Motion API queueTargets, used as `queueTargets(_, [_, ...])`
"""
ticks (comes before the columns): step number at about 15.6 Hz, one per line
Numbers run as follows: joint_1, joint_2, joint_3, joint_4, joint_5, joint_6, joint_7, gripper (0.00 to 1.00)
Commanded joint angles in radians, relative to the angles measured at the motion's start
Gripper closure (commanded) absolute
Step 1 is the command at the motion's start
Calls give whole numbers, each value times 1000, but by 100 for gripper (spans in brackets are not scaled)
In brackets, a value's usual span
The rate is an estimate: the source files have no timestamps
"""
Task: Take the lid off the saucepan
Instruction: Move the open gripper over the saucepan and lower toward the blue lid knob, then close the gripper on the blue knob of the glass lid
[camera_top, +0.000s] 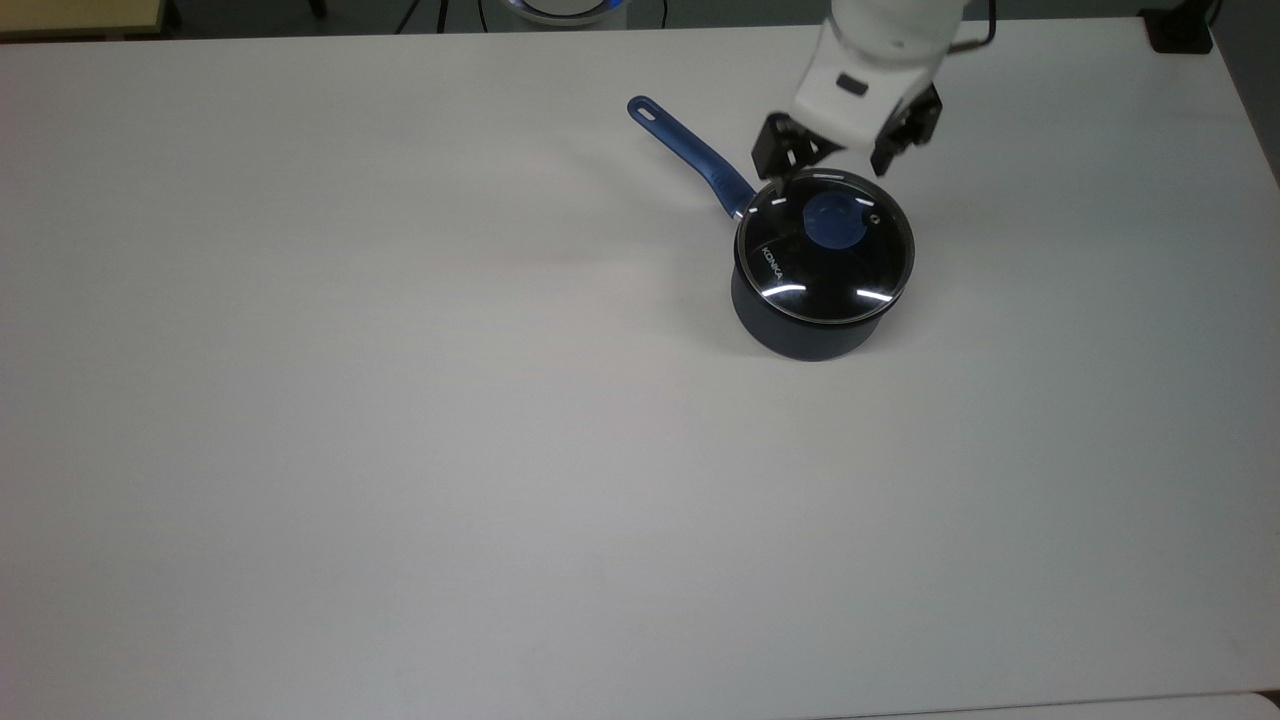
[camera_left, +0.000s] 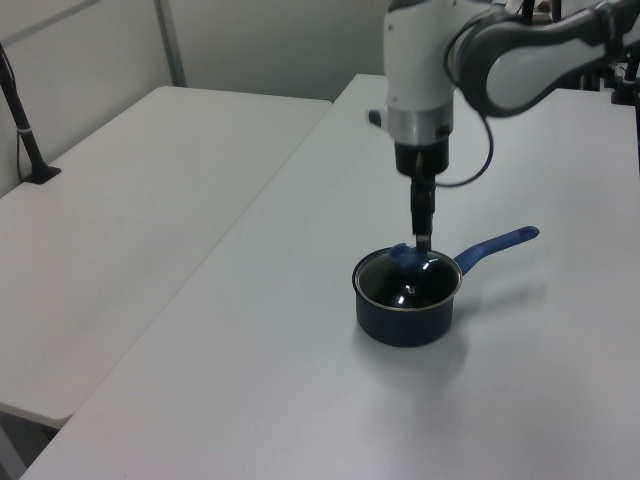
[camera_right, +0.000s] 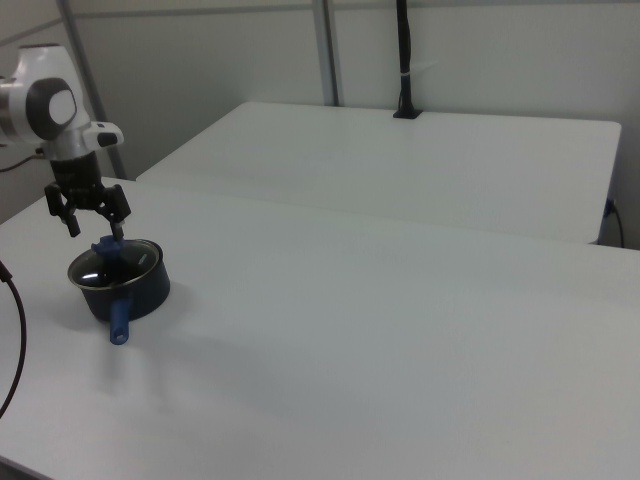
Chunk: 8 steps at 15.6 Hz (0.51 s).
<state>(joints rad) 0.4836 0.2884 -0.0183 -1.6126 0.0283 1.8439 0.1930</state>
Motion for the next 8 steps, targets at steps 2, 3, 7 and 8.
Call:
queueTargets(2, [24, 55, -14, 14, -2, 94, 83, 3])
queueTargets(3, [23, 58, -14, 14, -5, 94, 83, 9])
queueTargets(7, [24, 61, -14, 13, -4, 97, 85, 25])
queueTargets(8, [26, 63, -14, 11, -4, 97, 83, 31])
